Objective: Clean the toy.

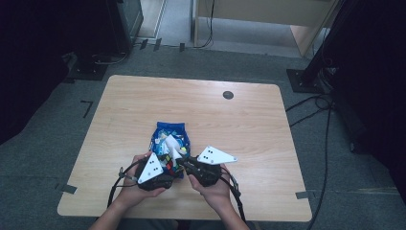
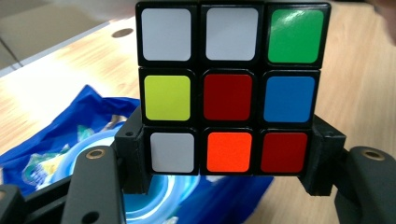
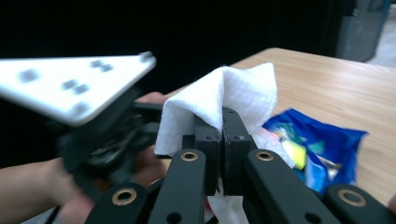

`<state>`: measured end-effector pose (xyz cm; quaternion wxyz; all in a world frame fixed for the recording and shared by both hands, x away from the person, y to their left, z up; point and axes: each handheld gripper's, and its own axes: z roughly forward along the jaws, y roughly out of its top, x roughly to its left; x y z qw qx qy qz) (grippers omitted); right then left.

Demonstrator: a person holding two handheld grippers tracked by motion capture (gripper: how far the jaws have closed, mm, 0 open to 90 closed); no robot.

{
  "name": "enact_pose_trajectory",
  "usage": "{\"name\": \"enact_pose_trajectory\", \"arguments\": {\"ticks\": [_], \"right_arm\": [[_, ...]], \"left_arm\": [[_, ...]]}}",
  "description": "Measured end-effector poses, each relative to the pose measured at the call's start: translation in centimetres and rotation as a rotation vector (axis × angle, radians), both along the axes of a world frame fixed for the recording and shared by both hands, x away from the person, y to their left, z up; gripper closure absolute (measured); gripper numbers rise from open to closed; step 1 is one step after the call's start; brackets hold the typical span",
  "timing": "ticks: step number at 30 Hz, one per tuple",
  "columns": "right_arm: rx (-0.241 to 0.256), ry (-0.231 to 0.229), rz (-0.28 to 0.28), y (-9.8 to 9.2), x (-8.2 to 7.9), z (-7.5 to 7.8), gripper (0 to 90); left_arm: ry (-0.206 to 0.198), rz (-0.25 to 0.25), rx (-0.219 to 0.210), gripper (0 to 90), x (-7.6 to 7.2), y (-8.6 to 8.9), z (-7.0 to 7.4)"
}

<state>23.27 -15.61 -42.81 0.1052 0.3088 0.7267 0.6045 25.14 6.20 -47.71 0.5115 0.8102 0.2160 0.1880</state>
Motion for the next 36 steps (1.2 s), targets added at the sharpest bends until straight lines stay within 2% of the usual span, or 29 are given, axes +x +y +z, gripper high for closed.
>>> {"name": "enact_pose_trajectory", "arguments": {"ticks": [2,5,8,9,12,14,17,18,19,20,21,23,25,29,30,33,35,36], "right_arm": [[0.015,-0.002,0.01,0.0,-0.2,0.2,89.0],[0.002,-0.001,-0.03,-0.5,-0.1,0.2,88.9],[0.017,0.042,-0.095,-1.5,0.6,-0.3,88.9],[0.02,0.056,-0.116,-1.8,0.9,-0.4,88.8],[0.015,0.067,-0.131,-1.9,1.1,-0.7,88.7],[0.023,0.069,-0.122,-1.6,1.0,-0.6,88.7],[0.021,0.038,-0.074,-0.7,0.4,-0.4,88.7],[0.021,0.028,-0.051,-0.5,0.1,-0.3,88.7],[0.02,0.022,-0.027,-0.3,-0.1,-0.1,88.7],[0.014,0.018,0.007,0.0,-0.3,0.1,88.7],[0.009,0.009,0.023,0.1,-0.4,0.2,88.7],[0.007,0.004,0.023,0.1,-0.5,0.3,88.7],[-0.011,0.016,-0.02,-0.4,-0.1,0.3,88.7],[-0.016,0.085,-0.144,-2.7,1.5,-0.8,88.7],[-0.027,0.112,-0.189,-3.4,2.0,-1.3,88.7],[-0.058,0.143,-0.262,-4.5,2.9,-2.4,88.4],[-0.087,0.16,-0.303,-4.9,3.2,-2.8,82.7],[-0.072,0.164,-0.312,-5.1,3.3,-2.9,75.4]], "left_arm": [[0.009,0.016,-0.027,34.1,0.3,0.8,0.3],[0.002,0.017,-0.055,34.2,0.4,1.6,0.7],[-0.011,0.008,-0.04,34.2,0.2,1.4,0.7],[-0.022,-0.021,-0.026,34.2,-0.2,0.8,0.6],[-0.026,-0.05,0.011,34.2,-0.7,-0.4,0.3],[-0.026,-0.051,0.026,34.2,-0.8,-0.9,0.1],[-0.013,-0.035,0.039,34.1,-0.6,-1.1,-0.1],[-0.002,-0.025,0.028,34.1,-0.4,-0.9,-0.1],[0.018,-0.01,-0.001,34.1,-0.1,-0.6,0.0],[0.018,-0.01,-0.001,34.1,-0.1,-0.6,0.0],[0.032,0.011,-0.027,34.1,0.3,0.1,0.1],[0.027,0.035,-0.036,34.1,0.6,0.8,0.3],[0.029,0.049,-0.073,34.1,0.9,1.9,0.7],[0.02,0.078,-0.109,34.1,1.3,3.3,1.2],[0.021,0.083,-0.114,34.1,1.3,3.4,1.2],[0.021,0.084,-0.111,34.1,1.4,3.3,1.2],[0.024,0.079,-0.103,34.1,1.3,3.0,1.1],[0.024,0.078,-0.1,34.1,1.3,2.8,1.0]]}}
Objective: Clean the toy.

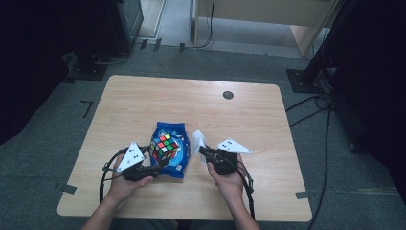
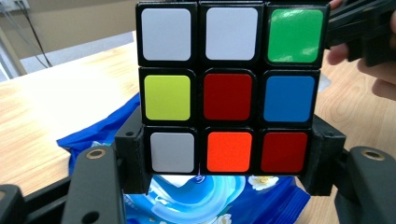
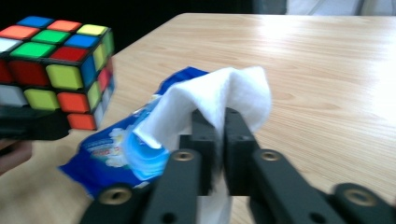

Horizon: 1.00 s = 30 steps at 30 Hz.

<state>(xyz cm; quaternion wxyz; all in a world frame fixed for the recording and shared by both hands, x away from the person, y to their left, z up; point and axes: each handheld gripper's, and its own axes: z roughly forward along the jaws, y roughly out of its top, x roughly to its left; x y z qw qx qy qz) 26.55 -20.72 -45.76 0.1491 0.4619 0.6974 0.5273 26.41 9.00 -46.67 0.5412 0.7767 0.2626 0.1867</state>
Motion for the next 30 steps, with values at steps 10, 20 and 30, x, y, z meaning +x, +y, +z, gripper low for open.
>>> {"name": "enact_pose_trajectory", "arguments": {"ticks": [10,20,30], "right_arm": [[0.174,-0.014,0.061,1.9,-1.6,2.1,40.8],[0.208,0.147,0.076,5.4,-2.0,1.6,30.1],[0.183,0.156,0.065,4.4,-2.0,1.9,34.7]], "left_arm": [[-0.005,0.019,0.034,34.1,-0.3,-1.9,-0.7],[-0.037,0.017,0.028,34.1,-1.3,-3.4,-0.6],[-0.028,-0.066,0.033,31.9,-1.4,-3.7,-1.0]]}}
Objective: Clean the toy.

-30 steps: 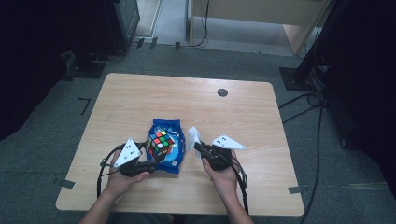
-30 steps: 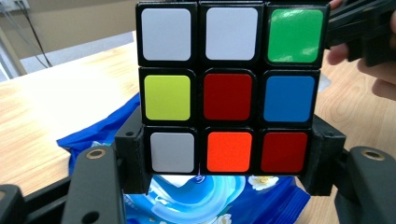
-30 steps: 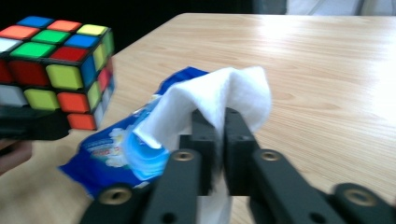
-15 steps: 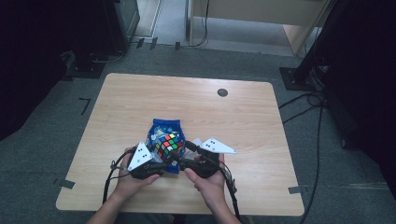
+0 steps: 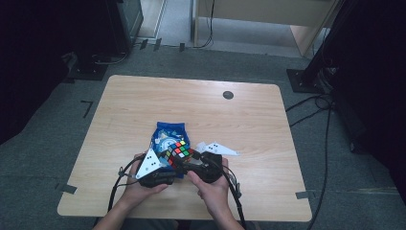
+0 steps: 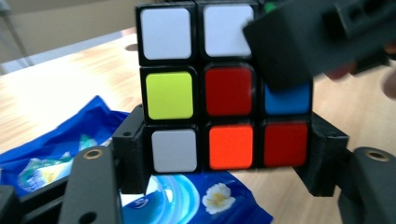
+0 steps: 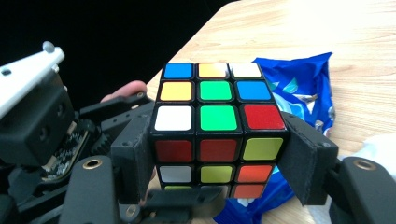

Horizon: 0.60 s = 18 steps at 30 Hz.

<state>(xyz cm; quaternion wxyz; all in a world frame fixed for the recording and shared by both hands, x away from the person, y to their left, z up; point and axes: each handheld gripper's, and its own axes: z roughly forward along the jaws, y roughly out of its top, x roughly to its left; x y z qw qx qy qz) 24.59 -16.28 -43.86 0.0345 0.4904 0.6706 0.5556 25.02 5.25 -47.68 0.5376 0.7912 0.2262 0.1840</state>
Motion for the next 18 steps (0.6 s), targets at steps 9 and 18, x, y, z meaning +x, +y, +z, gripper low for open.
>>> {"name": "enact_pose_trajectory", "arguments": {"ticks": [9,18], "right_arm": [[-0.001,0.013,0.046,-1.8,0.5,1.5,34.7],[-0.057,0.034,0.131,-0.3,0.5,1.1,34.6]], "left_arm": [[-0.099,0.056,0.1,30.5,0.3,0.9,-0.6],[-0.172,0.056,0.136,21.0,-0.7,-0.1,-0.4]]}}
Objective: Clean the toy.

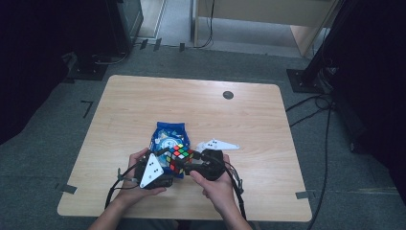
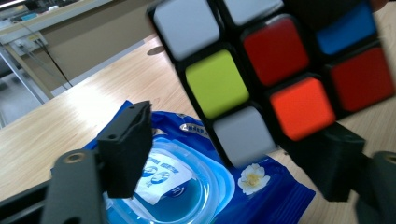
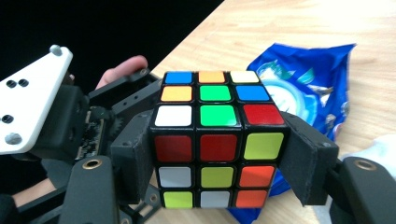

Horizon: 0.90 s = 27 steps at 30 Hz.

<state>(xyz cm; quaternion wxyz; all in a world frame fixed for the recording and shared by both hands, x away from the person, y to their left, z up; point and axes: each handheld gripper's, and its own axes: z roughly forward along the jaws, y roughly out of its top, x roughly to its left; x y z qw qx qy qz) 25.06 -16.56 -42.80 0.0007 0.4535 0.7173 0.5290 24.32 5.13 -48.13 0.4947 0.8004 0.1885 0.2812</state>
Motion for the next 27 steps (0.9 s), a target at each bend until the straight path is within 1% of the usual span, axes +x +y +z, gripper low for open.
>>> {"name": "enact_pose_trajectory", "arguments": {"ticks": [1,2,3,4,6,8,10,12,14,16,19,21,22,23,25,27], "right_arm": [[0.0,0.0,0.0,0.0,0.0,0.0,34.6],[-0.006,0.004,-0.005,0.1,0.0,0.0,34.6],[-0.004,0.012,-0.006,0.1,0.1,0.0,34.6],[-0.004,0.023,-0.003,0.1,0.1,0.0,34.6],[-0.01,0.026,-0.001,0.1,0.2,-0.1,34.6],[-0.021,0.039,0.003,0.2,0.2,-0.2,34.6],[-0.031,0.053,0.01,0.3,0.2,-0.3,34.6],[-0.047,0.058,0.014,0.3,0.3,-0.4,34.6],[-0.057,0.064,0.013,0.3,0.4,-0.5,34.6],[-0.055,0.081,0.015,0.2,0.5,-0.6,34.5],[-0.056,0.086,0.019,0.2,0.7,-0.8,34.5],[-0.037,0.087,0.018,0.1,0.8,-0.9,34.4],[-0.023,0.086,0.023,0.0,0.9,-1.0,34.3],[-0.001,0.091,0.033,-0.1,1.0,-1.0,34.3],[0.013,0.084,0.043,-0.3,1.2,-1.1,34.0],[0.031,0.073,0.057,-0.6,1.3,-1.1,33.8]], "left_arm": [[0.0,0.0,0.0,20.8,0.0,0.0,0.0],[-0.021,-0.001,0.009,20.7,-0.3,-0.3,0.0],[-0.021,-0.001,0.009,20.4,-0.3,-0.3,0.0],[-0.03,-0.007,0.014,19.9,-0.4,-0.5,0.1],[-0.037,-0.012,0.022,19.1,-0.6,-0.8,0.0],[-0.036,-0.027,0.025,19.0,-0.8,-1.0,0.0],[-0.046,-0.036,0.028,19.3,-0.9,-1.2,-0.1],[-0.053,-0.043,0.038,20.8,-1.1,-1.5,-0.2],[-0.056,-0.048,0.047,24.7,-1.2,-1.6,-0.3],[-0.046,-0.058,0.053,25.5,-1.1,-1.6,-0.4],[-0.034,-0.063,0.056,26.8,-1.0,-1.6,-0.3],[-0.015,-0.067,0.036,27.4,-0.8,-1.4,-0.2],[-0.008,-0.065,0.025,30.1,-0.8,-1.2,-0.2],[-0.001,-0.049,0.017,34.0,-0.6,-1.1,-0.1],[0.038,-0.037,-0.016,34.0,-0.1,-0.5,-0.1],[0.047,-0.011,-0.025,34.0,0.3,-0.1,-0.1]]}}
